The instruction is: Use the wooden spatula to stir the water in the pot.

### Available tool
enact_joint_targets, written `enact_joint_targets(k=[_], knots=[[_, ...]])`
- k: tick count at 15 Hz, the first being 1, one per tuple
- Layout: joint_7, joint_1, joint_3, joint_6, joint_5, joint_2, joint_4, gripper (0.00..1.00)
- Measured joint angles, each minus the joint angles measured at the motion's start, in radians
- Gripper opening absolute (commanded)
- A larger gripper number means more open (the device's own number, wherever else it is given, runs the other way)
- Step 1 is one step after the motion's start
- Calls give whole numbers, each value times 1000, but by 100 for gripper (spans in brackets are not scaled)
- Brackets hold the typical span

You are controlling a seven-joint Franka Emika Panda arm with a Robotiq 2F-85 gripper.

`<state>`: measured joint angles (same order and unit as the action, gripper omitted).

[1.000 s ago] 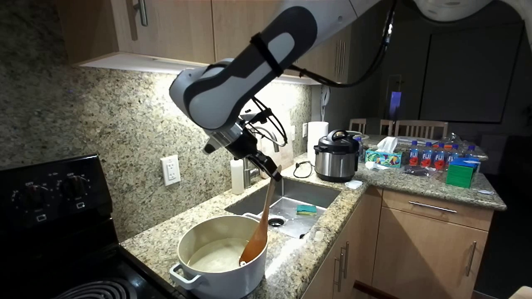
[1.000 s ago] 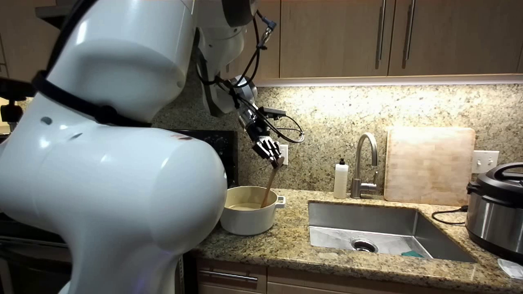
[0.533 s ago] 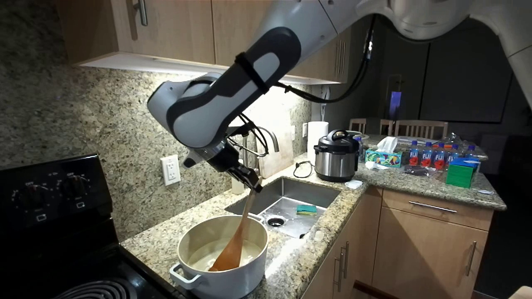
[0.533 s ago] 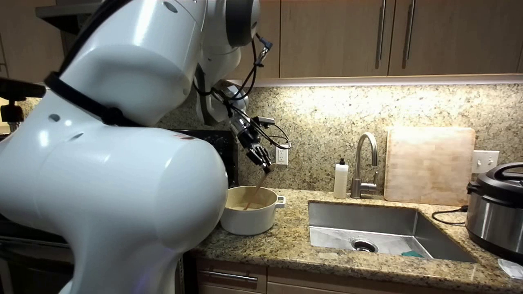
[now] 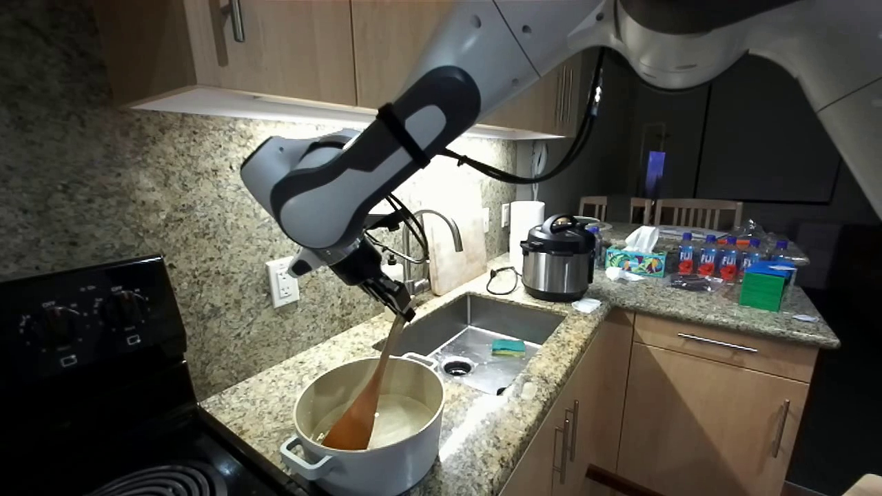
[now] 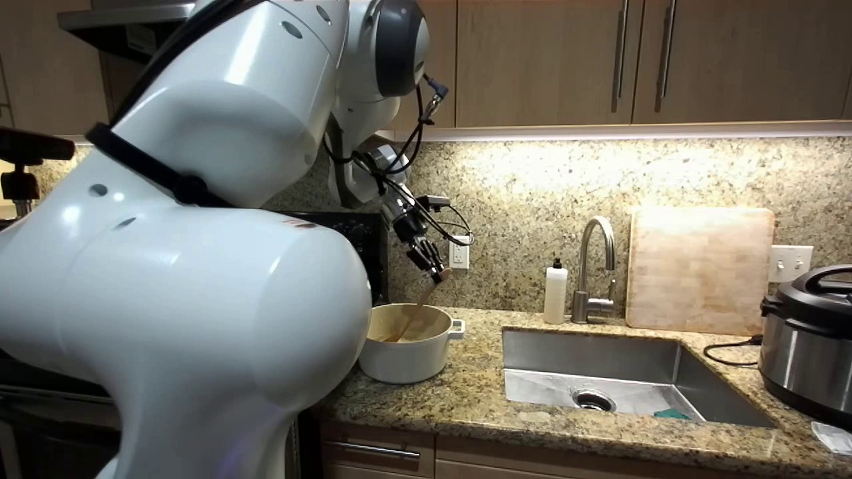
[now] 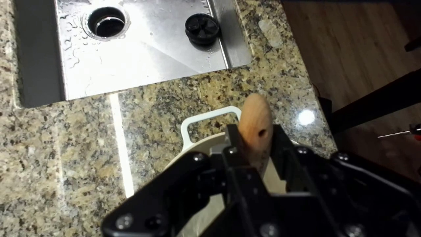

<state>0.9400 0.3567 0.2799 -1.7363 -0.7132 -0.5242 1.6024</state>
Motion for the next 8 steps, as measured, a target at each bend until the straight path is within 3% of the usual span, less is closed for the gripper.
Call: enact_joint_targets(k=[8], knots=[[-96, -18, -68, 33, 2, 15, -27, 7]])
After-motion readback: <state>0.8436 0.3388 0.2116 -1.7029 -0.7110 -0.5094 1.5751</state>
